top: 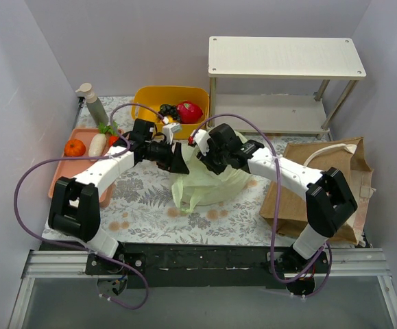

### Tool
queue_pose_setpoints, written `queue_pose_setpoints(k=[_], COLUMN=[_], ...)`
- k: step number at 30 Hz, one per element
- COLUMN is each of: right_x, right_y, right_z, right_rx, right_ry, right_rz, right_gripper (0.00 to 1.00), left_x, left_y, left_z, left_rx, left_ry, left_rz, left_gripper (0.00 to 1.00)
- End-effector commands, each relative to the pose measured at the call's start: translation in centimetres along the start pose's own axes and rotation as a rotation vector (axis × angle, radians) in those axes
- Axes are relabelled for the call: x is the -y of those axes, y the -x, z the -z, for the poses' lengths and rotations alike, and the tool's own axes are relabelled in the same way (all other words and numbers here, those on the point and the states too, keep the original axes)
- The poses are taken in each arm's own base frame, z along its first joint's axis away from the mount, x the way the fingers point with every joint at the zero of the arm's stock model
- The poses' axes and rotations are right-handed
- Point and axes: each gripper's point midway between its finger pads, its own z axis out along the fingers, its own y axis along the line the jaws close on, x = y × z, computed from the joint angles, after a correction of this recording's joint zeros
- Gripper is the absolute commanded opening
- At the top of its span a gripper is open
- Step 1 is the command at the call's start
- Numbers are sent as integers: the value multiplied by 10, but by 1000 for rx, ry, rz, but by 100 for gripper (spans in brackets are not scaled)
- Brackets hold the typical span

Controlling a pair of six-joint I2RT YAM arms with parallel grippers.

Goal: Untie the knot of the grocery bags and take out the mixed food

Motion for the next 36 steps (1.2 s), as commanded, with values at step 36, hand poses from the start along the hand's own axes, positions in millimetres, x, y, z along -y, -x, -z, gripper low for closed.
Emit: queue_pose_setpoints(k=[36], right_x=[-41], right_y=[45], right_z=[10], right_rx=[256], right_ry=[219], right_rz=[115], right_gripper=[46], left_x=[53], left_y=[-19], left_z=[41], left_rx=[-15], left_ry=[-6], left_rz=[-274], left_gripper=[0])
